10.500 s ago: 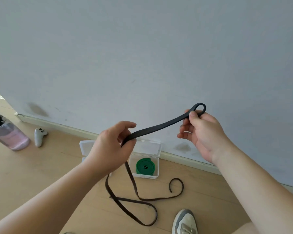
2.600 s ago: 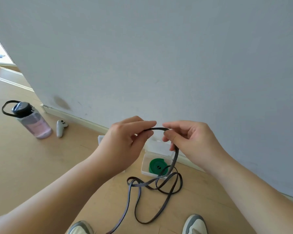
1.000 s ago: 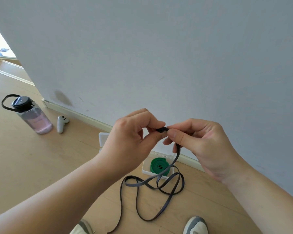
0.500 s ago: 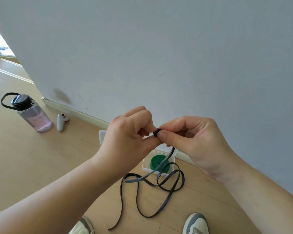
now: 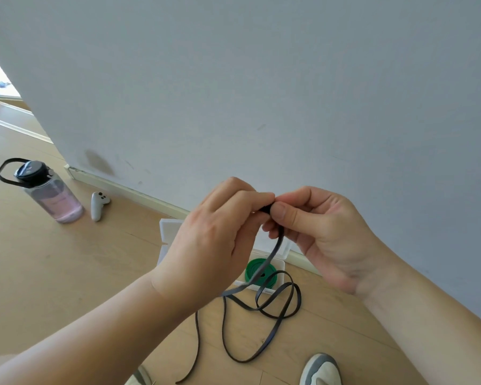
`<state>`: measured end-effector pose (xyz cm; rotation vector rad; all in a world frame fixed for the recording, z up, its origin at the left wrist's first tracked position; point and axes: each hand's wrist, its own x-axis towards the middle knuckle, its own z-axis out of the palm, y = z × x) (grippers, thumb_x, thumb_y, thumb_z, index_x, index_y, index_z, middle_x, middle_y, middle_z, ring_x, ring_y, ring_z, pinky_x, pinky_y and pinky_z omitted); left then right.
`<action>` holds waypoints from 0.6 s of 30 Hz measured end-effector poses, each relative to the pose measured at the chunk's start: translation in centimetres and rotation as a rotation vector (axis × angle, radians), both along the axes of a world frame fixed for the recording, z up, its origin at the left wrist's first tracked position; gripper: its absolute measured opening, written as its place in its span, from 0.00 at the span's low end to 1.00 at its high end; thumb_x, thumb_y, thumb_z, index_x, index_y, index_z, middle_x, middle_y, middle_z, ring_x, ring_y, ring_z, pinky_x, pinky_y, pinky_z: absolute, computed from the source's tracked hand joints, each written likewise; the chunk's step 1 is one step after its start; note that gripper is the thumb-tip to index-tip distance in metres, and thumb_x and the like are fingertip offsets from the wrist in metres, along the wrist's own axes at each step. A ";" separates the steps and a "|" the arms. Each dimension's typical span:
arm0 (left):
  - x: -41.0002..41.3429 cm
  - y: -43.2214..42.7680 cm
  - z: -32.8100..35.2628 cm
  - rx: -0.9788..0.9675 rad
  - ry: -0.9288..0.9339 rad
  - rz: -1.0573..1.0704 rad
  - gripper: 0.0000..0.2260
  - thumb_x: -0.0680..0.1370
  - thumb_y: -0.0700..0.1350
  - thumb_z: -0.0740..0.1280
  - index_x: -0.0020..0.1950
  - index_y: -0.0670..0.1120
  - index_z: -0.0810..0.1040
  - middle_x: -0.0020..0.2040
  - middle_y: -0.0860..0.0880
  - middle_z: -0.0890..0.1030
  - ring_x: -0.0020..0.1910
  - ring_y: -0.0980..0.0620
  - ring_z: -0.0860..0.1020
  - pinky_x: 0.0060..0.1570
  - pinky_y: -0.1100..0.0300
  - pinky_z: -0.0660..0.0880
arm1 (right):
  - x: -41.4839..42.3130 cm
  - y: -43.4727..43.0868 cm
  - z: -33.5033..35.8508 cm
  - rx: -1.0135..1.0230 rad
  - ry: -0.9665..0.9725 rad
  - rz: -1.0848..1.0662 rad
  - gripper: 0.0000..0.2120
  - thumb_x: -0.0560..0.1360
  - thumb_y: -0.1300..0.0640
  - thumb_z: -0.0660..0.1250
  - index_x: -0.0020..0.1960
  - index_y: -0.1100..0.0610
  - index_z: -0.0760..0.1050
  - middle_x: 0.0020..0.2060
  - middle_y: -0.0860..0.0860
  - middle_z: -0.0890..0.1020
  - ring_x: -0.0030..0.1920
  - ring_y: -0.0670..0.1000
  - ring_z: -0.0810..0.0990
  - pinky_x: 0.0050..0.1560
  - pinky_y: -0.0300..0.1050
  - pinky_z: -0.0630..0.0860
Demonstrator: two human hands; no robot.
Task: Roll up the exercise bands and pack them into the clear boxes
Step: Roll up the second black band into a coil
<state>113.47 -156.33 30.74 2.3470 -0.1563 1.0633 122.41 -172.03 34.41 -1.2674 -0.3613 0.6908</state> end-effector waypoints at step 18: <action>-0.1 1.2 0.0 0.015 -0.018 -0.039 0.04 0.78 0.41 0.74 0.46 0.40 0.85 0.40 0.48 0.79 0.33 0.54 0.72 0.32 0.64 0.72 | 0.0 -0.2 0.2 -0.193 -0.304 -0.101 0.03 0.73 0.67 0.75 0.46 0.63 0.84 0.41 0.60 0.88 0.43 0.60 0.87 0.50 0.52 0.84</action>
